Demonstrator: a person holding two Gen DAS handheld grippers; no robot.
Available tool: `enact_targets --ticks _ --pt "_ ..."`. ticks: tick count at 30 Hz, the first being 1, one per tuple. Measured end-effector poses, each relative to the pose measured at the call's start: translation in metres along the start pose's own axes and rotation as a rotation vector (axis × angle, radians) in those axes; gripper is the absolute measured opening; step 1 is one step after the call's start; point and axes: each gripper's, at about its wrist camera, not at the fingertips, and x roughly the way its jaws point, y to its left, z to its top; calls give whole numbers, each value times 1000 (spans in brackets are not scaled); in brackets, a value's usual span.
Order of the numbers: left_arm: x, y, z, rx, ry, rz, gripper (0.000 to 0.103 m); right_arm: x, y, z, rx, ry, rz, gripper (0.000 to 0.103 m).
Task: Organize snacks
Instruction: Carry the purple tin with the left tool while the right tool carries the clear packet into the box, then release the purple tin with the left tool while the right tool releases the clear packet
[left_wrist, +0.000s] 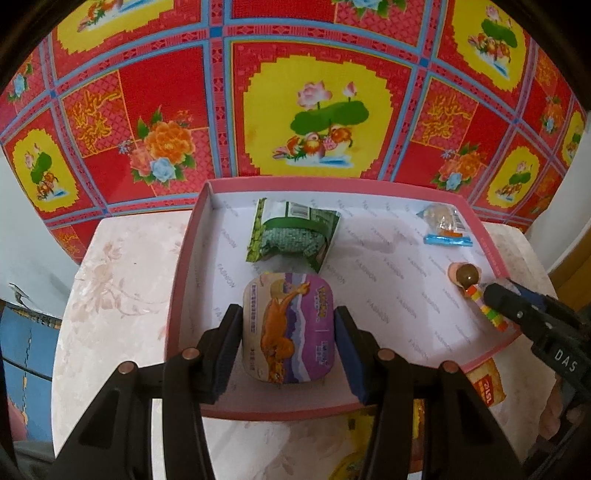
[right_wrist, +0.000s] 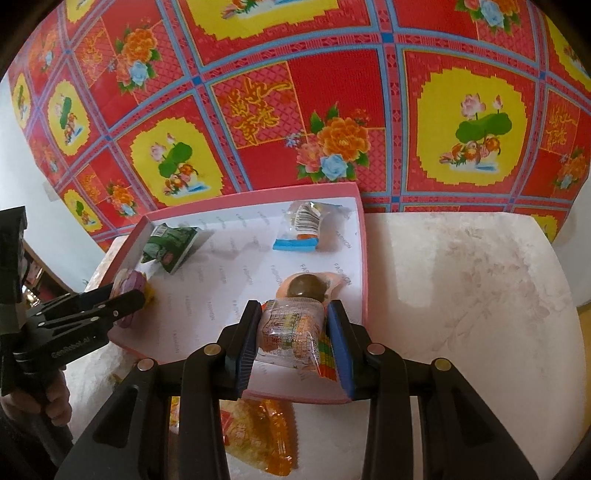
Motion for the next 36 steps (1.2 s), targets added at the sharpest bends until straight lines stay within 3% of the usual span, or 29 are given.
enact_targets --ticks 15,24,36 --pt "13 -2 5 -27 57 5 57 2 4 -1 -1 0 14 44" --pt "-7 -12 5 9 17 32 71 -12 9 -2 -6 -22 6 50" --pt "-29 0 -1 -26 34 48 72 -32 10 -11 15 -30 -3 52"
